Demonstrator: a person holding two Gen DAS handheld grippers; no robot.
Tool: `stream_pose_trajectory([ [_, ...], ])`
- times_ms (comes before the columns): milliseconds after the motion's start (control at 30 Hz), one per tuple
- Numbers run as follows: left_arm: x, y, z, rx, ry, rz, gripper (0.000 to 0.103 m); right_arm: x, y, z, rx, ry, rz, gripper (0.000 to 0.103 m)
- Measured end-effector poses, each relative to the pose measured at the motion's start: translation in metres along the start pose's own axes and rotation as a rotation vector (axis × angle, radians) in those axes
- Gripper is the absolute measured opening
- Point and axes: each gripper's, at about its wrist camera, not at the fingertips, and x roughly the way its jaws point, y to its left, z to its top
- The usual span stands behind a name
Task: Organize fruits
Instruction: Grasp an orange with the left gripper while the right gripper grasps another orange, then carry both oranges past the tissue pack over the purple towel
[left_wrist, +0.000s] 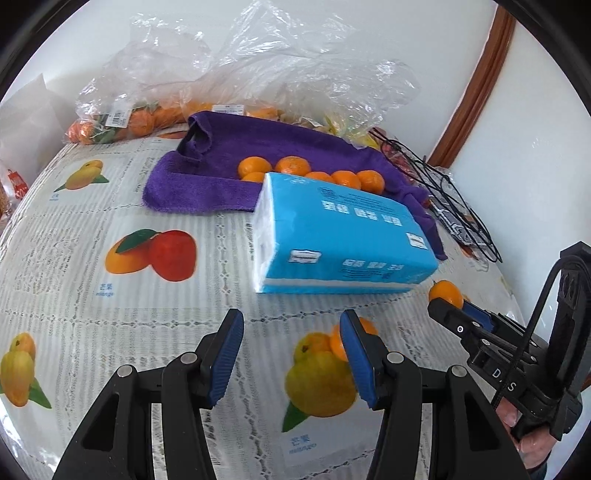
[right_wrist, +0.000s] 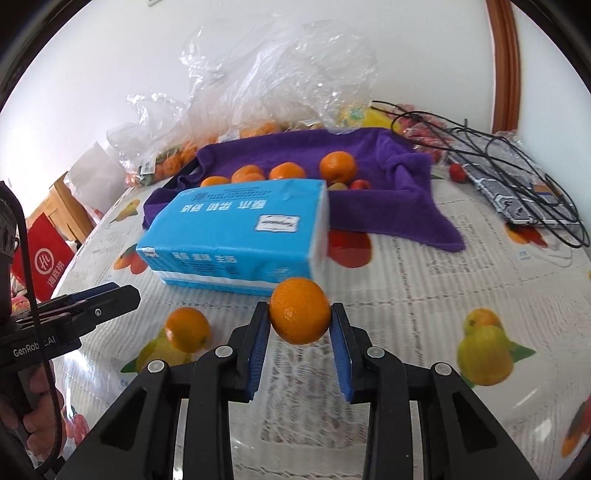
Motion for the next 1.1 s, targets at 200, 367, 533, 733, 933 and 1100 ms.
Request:
stream_pose_trajectory([
  [200, 0.015, -0.026, -0.007, 0.058, 0.037, -0.019, 0.056, -0.008, -0.019, -0.01, 0.007, -0.003, -0.037, 0.033],
  [367, 0.031, -0.038, -0.011, 0.087, 0.056, 0.018, 0.054, -0.007, -0.032, -0.018, 0.016, 0.005, -0.055, 0.033],
  [533, 0.038, -0.042, -0.013, 0.106, 0.044, 0.048, 0.035, -0.001, -0.04, -0.021, 0.029, 0.014, -0.063, 0.033],
  [733, 0.033, -0.031, -0.011, 0.092, 0.037, 0.08, 0.034, 0.008, -0.04, -0.016, 0.026, 0.013, -0.064, 0.033],
  [933, 0.029, -0.013, -0.011, 0.047, 0.01, 0.118, 0.034, 0.018, -0.039, -0.009, 0.035, 0.02, -0.04, 0.033],
  [1100, 0.031, -0.014, -0.012, 0.048, -0.011, 0.144, 0.034, 0.022, -0.039, -0.006, 0.046, 0.025, -0.038, 0.033],
])
